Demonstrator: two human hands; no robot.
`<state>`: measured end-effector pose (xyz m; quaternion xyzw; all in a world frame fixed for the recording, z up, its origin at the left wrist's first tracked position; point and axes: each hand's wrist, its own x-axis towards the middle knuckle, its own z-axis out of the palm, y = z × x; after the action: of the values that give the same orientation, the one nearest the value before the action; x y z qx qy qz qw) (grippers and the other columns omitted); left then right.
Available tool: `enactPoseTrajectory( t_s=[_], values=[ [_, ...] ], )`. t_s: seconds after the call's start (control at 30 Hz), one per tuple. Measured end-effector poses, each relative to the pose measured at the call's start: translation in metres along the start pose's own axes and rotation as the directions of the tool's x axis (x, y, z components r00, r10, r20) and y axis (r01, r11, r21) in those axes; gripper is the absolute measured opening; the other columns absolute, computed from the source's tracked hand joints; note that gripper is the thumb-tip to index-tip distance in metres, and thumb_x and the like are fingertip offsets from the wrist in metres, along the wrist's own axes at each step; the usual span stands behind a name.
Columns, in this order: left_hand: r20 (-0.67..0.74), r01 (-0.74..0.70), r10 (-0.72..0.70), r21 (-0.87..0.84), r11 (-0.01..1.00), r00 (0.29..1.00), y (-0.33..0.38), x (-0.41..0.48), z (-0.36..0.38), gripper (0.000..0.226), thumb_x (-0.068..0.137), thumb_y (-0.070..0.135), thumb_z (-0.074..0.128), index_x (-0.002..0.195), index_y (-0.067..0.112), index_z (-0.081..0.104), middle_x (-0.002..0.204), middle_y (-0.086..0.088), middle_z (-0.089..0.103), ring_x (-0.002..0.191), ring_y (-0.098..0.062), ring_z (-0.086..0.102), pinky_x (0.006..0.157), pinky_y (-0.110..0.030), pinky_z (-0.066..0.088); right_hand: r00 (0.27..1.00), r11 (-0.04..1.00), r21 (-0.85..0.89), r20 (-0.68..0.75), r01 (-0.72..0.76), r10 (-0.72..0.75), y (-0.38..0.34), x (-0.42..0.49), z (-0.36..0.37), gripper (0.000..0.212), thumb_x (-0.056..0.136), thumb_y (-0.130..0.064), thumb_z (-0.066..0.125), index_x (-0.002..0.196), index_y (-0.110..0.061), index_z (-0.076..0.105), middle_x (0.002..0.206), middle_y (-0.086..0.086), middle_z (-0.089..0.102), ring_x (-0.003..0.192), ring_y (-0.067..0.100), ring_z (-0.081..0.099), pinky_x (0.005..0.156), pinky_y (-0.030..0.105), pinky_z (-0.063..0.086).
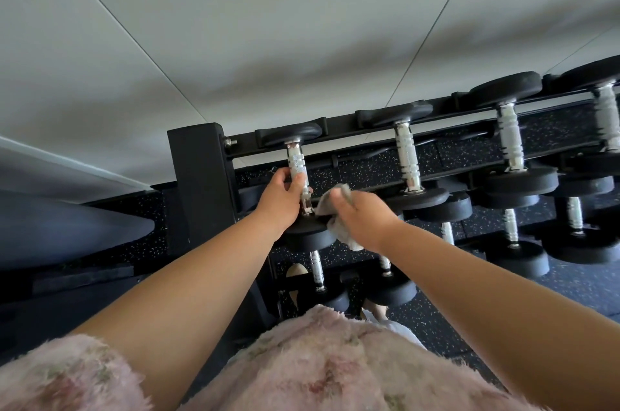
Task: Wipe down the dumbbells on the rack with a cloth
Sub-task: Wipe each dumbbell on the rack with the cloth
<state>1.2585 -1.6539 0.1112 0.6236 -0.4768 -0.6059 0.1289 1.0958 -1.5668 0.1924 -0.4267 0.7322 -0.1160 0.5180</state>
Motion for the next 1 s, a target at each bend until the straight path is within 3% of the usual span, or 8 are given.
enactPoseTrajectory(
  t_s=[0.1,0.27,0.37,0.47,0.6,0.8,0.87,1.0],
  values=[
    [0.007,-0.009,0.009,-0.007,1.000,1.000,0.004,-0.001,0.004,0.039,0.111,0.042,0.046,0.145,0.025,0.048,0.108,0.005,0.076,0.099,-0.016,0.075,0.092,-0.037,0.059,0.966,0.964,0.176,-0.131,-0.198,0.223,0.011,0.004,-0.012,0.065,0.105,-0.063,0.028,0.088,-0.010,0.062,0.074,0.002,0.064,0.069,0.017,0.063,0.062,0.027,0.050],
    [-0.015,-0.014,0.014,0.033,0.999,1.000,0.005,-0.004,0.006,0.031,0.111,0.047,0.044,0.137,0.032,0.049,0.108,0.005,0.077,0.093,-0.012,0.075,0.080,-0.030,0.056,0.995,0.996,-0.079,-0.089,-0.044,0.037,0.010,0.000,0.020,0.053,0.107,-0.054,0.032,0.095,-0.012,0.063,0.079,0.000,0.063,0.079,0.023,0.063,0.071,0.032,0.047],
    [-0.043,-0.021,0.023,0.055,0.998,0.999,0.001,-0.004,0.003,0.034,0.109,0.050,0.046,0.136,0.030,0.054,0.105,0.007,0.076,0.091,-0.011,0.074,0.083,-0.032,0.057,0.995,0.996,0.080,-0.082,-0.044,0.051,0.001,-0.013,0.014,0.048,0.108,-0.054,0.034,0.090,-0.028,0.071,0.075,-0.009,0.071,0.071,0.007,0.068,0.059,0.018,0.049],
    [-0.073,-0.009,0.014,0.073,0.997,0.997,-0.001,-0.005,0.002,0.036,0.107,0.054,0.050,0.130,0.027,0.058,0.107,0.008,0.072,0.099,-0.014,0.069,0.089,-0.033,0.054,0.984,0.971,0.227,-0.144,-0.075,0.109,0.001,-0.028,-0.011,0.052,0.109,-0.049,0.035,0.073,-0.022,0.062,0.060,-0.008,0.064,0.056,0.000,0.063,0.052,0.012,0.045],
    [-0.088,-0.037,0.052,0.165,0.986,0.995,0.003,-0.009,0.007,0.039,0.108,0.055,0.046,0.128,0.024,0.058,0.104,0.009,0.069,0.091,-0.008,0.065,0.071,-0.024,0.046,0.929,0.931,0.340,-0.284,-0.134,0.238,0.011,-0.043,-0.040,0.051,0.106,-0.059,0.032,0.085,-0.019,0.058,0.081,-0.003,0.063,0.072,0.008,0.060,0.058,0.020,0.042],
    [-0.276,-0.007,0.078,0.249,0.968,0.958,0.009,-0.028,0.018,0.035,0.111,0.048,0.039,0.123,0.019,0.053,0.091,0.006,0.064,0.077,-0.014,0.063,0.059,-0.030,0.042,0.845,0.881,0.463,-0.430,-0.094,0.317,0.039,-0.042,-0.104,0.060,0.103,-0.066,0.030,0.109,-0.013,0.057,0.092,0.002,0.062,0.082,0.014,0.060,0.062,0.027,0.047],
    [-0.348,-0.076,0.198,0.333,0.940,0.916,0.012,-0.035,0.024,0.036,0.110,0.048,0.038,0.124,0.019,0.052,0.096,0.004,0.064,0.084,-0.021,0.066,0.065,-0.035,0.048,0.819,0.879,0.470,-0.471,-0.081,0.328,0.049,-0.038,-0.126,0.062,0.104,-0.065,0.030,0.113,-0.010,0.057,0.095,0.007,0.064,0.084,0.021,0.063,0.066,0.033,0.050],
    [-0.340,-0.193,0.500,0.640,0.744,0.797,0.022,-0.046,0.055,0.041,0.105,0.043,0.047,0.131,0.012,0.058,0.130,-0.007,0.059,0.120,-0.026,0.055,0.104,-0.046,0.047,0.801,0.863,0.506,-0.511,-0.012,0.311,0.066,-0.030,-0.163,0.073,0.108,-0.056,0.032,0.133,0.011,0.050,0.131,0.034,0.057,0.120,0.049,0.056,0.100,0.055,0.046]
  ],
)
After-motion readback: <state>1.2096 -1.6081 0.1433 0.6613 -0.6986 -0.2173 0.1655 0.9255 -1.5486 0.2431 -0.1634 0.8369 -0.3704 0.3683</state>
